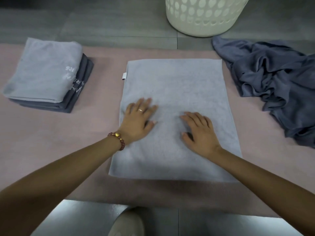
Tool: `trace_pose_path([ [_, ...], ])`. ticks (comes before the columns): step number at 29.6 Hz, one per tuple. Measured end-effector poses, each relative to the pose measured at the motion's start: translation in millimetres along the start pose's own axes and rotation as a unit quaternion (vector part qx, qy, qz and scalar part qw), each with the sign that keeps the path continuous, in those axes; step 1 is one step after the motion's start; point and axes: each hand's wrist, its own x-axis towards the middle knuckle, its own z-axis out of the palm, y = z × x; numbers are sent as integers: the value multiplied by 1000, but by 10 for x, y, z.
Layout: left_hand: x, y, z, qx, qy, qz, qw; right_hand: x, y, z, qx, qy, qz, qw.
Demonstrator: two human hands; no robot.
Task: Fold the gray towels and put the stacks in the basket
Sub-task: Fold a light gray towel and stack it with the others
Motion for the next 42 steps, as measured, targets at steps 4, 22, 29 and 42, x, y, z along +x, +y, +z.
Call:
trace_pose_path([
  [4,87,-182,111,62,-85,-11,994,321,228,-8,-101,-91,-106,985],
  [22,1870,-1299,-167,-243,12,-388,889,2293,1263,-548,-5,23,303,953],
  [29,1868,-1144,-243,-339,75,-219,912,2354,1528,-662,-61,-16,264,962],
  [42,1936,-1244,-206,-383,210,-257,862,2230,1727,-690,140,141,257,946],
])
